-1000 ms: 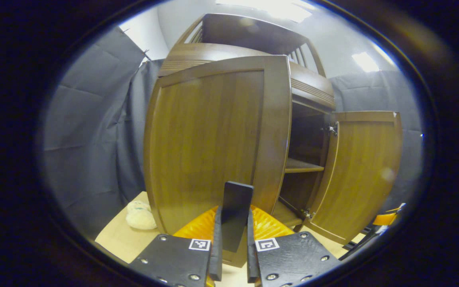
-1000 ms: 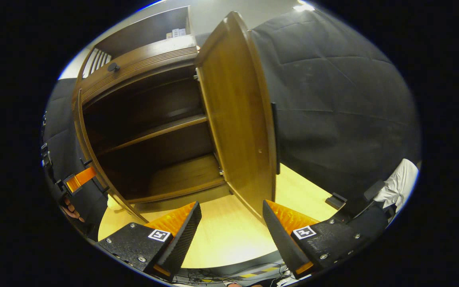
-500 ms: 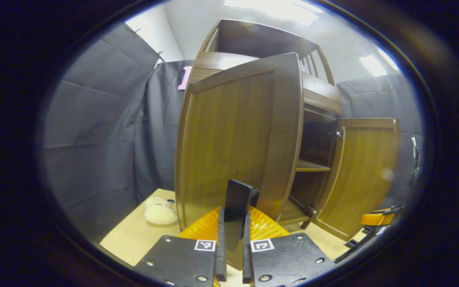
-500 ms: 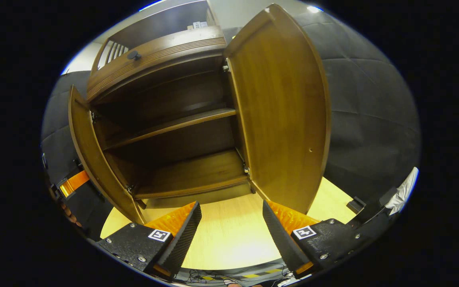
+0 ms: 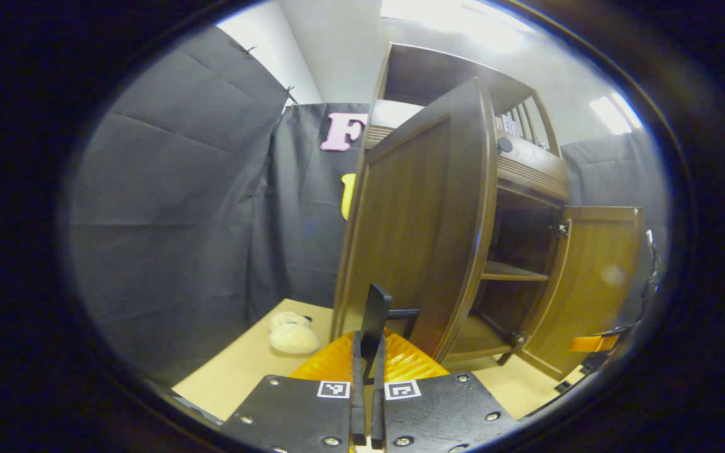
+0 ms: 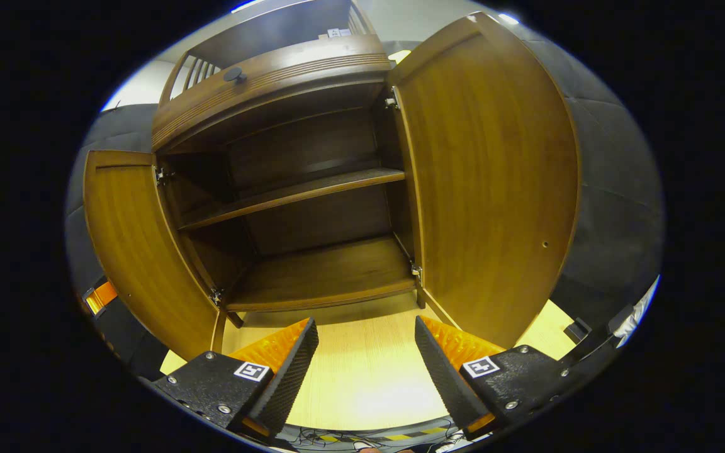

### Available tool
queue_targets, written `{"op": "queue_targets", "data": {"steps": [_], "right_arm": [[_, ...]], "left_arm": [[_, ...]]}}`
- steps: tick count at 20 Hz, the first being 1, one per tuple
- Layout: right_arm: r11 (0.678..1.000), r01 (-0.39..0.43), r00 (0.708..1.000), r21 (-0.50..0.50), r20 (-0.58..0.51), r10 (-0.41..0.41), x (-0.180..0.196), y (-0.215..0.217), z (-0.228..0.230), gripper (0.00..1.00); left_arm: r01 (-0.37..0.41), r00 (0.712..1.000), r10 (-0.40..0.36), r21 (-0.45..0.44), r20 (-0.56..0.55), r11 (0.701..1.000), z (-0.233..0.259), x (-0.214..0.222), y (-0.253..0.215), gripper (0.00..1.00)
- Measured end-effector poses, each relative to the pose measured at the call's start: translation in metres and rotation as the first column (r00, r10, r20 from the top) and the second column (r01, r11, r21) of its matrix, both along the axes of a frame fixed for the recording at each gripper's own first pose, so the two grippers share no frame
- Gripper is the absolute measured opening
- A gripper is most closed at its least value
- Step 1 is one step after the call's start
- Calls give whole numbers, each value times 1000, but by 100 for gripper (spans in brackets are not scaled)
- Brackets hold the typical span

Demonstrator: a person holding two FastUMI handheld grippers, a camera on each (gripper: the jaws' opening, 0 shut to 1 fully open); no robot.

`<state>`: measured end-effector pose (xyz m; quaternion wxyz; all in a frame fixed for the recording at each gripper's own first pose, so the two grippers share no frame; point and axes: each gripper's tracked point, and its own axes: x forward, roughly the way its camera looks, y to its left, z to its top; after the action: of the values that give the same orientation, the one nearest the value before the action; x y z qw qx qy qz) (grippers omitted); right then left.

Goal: Open the right door of the double-door shoe cabinet with the right hand, and open the left door with the left hand.

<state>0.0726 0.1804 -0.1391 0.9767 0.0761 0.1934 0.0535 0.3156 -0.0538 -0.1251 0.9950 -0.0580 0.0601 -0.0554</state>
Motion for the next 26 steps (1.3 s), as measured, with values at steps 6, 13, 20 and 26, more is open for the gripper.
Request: {"op": "queue_targets", "data": {"steps": [6,13,20,26], "right_arm": [[999,-30,999,-32,21,31,8,16,19,92],[993,12,995,-116,100,0,14,7,62,91],[990,-32,990,-134,133,50,17,3,75,92],[985,-77,978,-157,179,105,-7,-40,90,93]], "left_arm": [[-20,998,17,59,55,998,9,-4,89,5],[-76,996,75,24,55,997,3,-17,158,5],[-170,983,170,-6,66,985,21,-70,160,5],[-230,970,227,18,91,973,71,-119,106,5]]}}
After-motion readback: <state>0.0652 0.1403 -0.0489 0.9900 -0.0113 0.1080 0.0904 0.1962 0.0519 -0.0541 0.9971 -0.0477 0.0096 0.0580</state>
